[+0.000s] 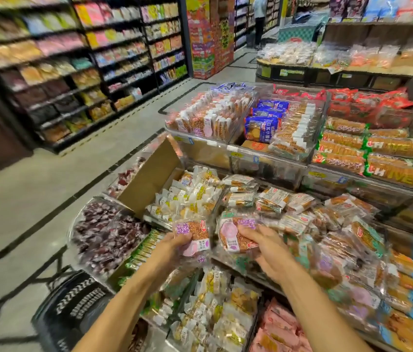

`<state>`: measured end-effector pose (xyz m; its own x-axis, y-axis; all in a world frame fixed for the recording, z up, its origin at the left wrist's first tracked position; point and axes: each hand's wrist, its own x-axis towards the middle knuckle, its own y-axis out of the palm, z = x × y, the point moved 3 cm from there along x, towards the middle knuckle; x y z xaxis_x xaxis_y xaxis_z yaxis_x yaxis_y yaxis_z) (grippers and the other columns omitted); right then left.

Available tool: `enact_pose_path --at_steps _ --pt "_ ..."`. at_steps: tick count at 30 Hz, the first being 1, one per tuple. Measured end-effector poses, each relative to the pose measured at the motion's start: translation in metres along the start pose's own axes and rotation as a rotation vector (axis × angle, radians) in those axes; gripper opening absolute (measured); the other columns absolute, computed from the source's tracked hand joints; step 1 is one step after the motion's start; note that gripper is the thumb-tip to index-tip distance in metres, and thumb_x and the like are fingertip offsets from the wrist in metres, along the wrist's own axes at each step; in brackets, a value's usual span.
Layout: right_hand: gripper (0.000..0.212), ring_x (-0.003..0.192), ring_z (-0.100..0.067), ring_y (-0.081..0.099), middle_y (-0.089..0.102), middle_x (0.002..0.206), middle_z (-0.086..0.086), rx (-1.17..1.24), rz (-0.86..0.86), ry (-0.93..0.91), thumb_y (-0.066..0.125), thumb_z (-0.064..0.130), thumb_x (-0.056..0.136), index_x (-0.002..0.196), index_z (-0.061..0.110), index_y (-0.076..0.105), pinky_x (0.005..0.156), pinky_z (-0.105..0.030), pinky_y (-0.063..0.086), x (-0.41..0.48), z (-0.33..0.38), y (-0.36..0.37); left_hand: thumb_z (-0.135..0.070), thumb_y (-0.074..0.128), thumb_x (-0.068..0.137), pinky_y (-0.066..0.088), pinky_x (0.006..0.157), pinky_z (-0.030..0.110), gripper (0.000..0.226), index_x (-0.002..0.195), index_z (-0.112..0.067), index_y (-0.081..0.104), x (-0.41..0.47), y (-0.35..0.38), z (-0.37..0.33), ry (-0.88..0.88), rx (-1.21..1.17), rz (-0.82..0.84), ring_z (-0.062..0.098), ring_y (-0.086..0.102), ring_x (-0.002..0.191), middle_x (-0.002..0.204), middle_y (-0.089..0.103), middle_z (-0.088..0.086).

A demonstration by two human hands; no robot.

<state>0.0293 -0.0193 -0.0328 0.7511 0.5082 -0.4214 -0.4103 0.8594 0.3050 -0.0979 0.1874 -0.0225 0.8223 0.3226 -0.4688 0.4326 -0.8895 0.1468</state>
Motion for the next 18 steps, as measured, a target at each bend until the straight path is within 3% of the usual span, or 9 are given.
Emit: enact_pose_path --at_steps 3,5,8,12,18 --pt "0.027 0.077 -0.024 0.077 0.079 0.099 -0.020 -0.033 0.082 0.064 0.073 0.006 0.092 0.116 -0.006 0.066 0.062 -0.030 0.062 0.016 -0.019 0.051 -0.013 0.057 0.102 0.058 0.060 0.027 0.015 0.098 0.000 0.064 -0.022 -0.045 0.001 0.023 -0.059 -0.069 0.019 0.073 0.068 0.084 0.076 0.011" --pt "0.026 0.071 -0.024 0.076 0.078 0.097 -0.021 -0.088 0.136 0.078 0.071 0.003 0.093 0.116 -0.010 0.069 0.061 -0.032 0.063 0.028 -0.034 0.089 -0.011 0.051 0.107 0.055 0.056 0.023 0.018 0.100 -0.001 0.064 -0.037 -0.081 0.003 0.062 -0.068 -0.123 0.014 0.071 0.063 0.080 0.076 0.007" --pt "0.026 0.071 -0.025 0.073 0.077 0.098 -0.023 -0.177 0.220 0.100 0.073 0.009 0.092 0.111 -0.009 0.073 0.065 -0.035 0.061 0.040 -0.056 0.151 -0.019 0.056 0.106 0.054 0.063 0.032 0.026 0.118 0.004 0.058 -0.061 -0.146 0.011 0.077 -0.107 -0.202 0.019 0.070 0.068 0.088 0.075 0.010" --pt "0.018 0.068 -0.023 0.073 0.078 0.097 -0.021 -0.192 0.318 0.183 0.069 0.011 0.098 0.109 -0.001 0.076 0.063 -0.035 0.061 0.049 -0.089 0.237 -0.022 0.059 0.103 0.057 0.074 0.039 0.036 0.127 0.004 0.054 -0.094 -0.228 0.025 0.064 -0.200 -0.303 0.026 0.070 0.080 0.099 0.075 0.016" --pt "0.027 0.071 -0.020 0.071 0.074 0.094 -0.019 -0.188 0.390 0.208 0.069 0.010 0.097 0.112 -0.013 0.072 0.060 -0.030 0.058 0.059 -0.146 0.354 -0.025 0.059 0.105 0.057 0.080 0.041 0.038 0.134 -0.003 0.049 -0.124 -0.336 0.051 0.054 -0.261 -0.437 0.032 0.069 0.091 0.116 0.074 0.024"
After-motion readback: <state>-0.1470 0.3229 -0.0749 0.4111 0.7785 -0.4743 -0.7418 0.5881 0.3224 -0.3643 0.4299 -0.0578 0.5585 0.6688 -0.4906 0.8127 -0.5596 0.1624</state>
